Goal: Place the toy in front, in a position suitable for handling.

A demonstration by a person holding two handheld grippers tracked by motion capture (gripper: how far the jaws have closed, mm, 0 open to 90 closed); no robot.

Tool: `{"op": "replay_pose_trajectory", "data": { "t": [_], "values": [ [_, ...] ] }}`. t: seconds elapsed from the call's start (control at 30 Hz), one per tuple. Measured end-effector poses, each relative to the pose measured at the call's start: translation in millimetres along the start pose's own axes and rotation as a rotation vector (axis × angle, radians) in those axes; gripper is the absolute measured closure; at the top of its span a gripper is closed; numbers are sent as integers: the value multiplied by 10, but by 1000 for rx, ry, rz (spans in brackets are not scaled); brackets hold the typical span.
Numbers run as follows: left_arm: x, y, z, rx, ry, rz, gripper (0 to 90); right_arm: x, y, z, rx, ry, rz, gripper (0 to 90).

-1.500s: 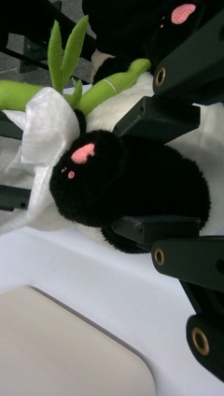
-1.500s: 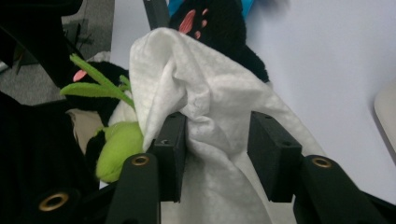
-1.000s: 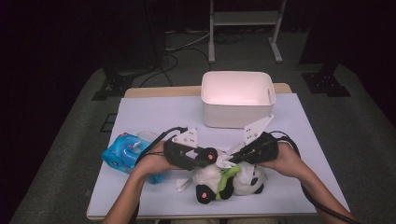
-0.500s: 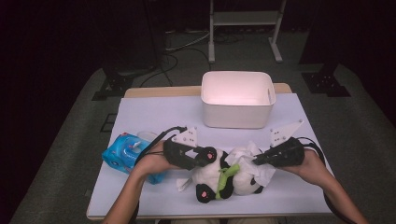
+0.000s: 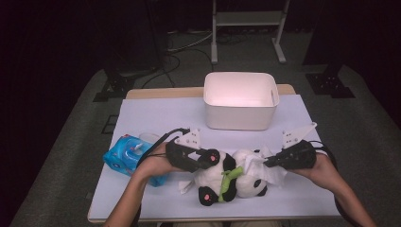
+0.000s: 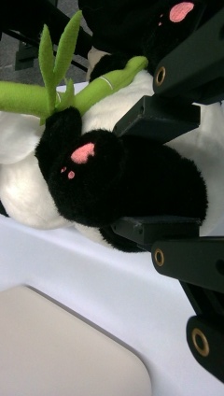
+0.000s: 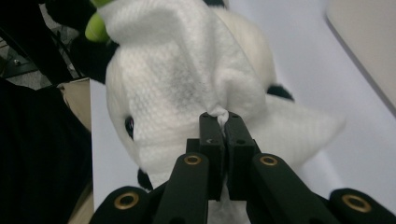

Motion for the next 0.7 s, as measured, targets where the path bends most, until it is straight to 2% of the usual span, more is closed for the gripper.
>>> {"op": "replay_pose_trajectory", "data": {
  "t": [0.27, 0.3, 0.37, 0.43, 0.57, 0.7],
  "values": [
    [6, -1, 17, -5, -4, 8, 566, 415, -67, -100, 11, 106, 2, 873],
    [8, -3, 20, -5, -4, 9, 565, 464, -73, -112, 24, 106, 11, 873],
    [4, -4, 19, 0, -2, 8, 565, 562, -111, -123, 21, 132, 4, 871],
    [-8, -5, 17, 0, -1, 13, 565, 622, -129, -114, 20, 130, 6, 871],
    [-22, -1, 17, -2, 3, 20, 565, 593, -110, -69, 25, 117, 13, 872],
    [-23, 1, 17, -1, 0, 17, 565, 463, -77, -11, 12, 84, 19, 871]
  ]
}}
Point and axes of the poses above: each handheld gripper's, and its own axes: y roughly backward along the jaws, x roughly out of its top, z roughly to its right, the point moved 3 cm from there along -y, roughly forward along the jaws, and after that the axes turned 15 degrees about -z, right-handed, at the moved point
